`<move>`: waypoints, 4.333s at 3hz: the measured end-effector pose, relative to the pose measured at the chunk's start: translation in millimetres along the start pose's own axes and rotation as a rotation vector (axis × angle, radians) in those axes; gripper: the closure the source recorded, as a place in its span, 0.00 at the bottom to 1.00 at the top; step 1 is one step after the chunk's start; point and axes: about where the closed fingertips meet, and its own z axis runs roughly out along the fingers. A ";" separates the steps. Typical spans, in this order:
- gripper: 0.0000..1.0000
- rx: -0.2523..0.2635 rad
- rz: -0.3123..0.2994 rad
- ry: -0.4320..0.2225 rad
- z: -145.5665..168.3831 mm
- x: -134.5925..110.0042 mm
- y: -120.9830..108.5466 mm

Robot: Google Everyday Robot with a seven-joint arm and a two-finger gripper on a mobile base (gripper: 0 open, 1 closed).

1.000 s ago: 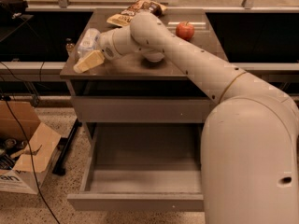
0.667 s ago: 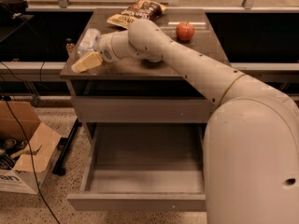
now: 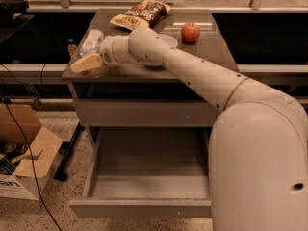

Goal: Place blue plastic bottle into middle drawer

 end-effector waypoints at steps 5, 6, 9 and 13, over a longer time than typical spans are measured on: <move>0.93 0.106 0.058 0.022 -1.3 4.1 -19.9; 1.00 0.122 0.042 0.021 -12.2 0.9 -24.9; 1.00 0.018 -0.068 -0.045 -128.1 -5.5 9.0; 1.00 -0.066 -0.068 -0.056 -263.9 39.5 89.5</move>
Offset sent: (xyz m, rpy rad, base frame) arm 0.0207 0.0145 -0.0210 0.0427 0.0703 -0.0514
